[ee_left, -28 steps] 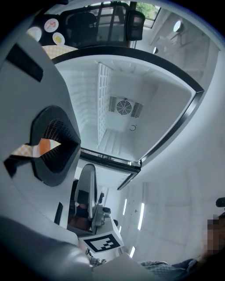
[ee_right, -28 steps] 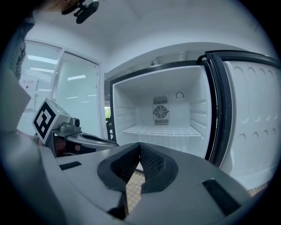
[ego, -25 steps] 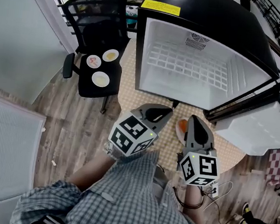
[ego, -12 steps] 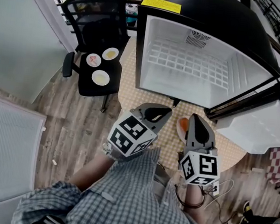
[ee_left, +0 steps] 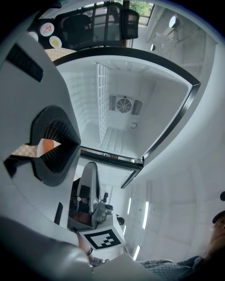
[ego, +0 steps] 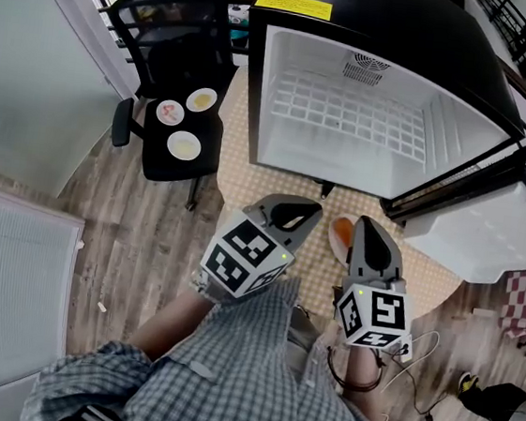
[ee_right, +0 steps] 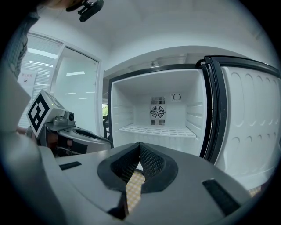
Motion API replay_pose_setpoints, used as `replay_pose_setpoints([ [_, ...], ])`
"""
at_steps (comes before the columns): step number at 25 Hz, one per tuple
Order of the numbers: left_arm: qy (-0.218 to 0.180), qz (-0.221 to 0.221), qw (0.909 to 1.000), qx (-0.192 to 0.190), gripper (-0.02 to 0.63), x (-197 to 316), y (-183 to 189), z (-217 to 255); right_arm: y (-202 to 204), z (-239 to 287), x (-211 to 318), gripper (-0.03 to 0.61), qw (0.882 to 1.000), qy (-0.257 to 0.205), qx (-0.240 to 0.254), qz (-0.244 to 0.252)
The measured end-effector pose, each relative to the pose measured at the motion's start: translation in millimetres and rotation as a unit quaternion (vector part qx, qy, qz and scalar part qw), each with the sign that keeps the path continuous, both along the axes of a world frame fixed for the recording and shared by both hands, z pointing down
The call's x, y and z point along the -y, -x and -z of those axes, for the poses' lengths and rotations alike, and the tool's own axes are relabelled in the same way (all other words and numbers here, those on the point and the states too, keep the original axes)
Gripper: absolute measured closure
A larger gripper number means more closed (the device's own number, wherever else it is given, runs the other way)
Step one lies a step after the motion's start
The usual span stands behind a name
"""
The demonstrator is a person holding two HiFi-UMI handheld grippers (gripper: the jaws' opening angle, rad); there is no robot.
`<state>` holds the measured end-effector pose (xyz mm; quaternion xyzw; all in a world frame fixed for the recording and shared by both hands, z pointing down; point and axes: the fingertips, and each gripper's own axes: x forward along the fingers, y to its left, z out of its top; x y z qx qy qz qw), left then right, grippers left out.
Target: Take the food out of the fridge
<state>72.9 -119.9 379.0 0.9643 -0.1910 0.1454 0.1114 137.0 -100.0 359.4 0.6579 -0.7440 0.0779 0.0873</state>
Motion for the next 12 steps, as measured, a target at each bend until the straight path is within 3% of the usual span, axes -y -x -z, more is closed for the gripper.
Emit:
replay_pose_setpoints([
  [12,0.0,-0.007,1.0,0.005,0.609,-1.1,-3.9,-0.5,-2.2,-2.9,1.0,0.569,1.0,0.004,0.018,-0.002],
])
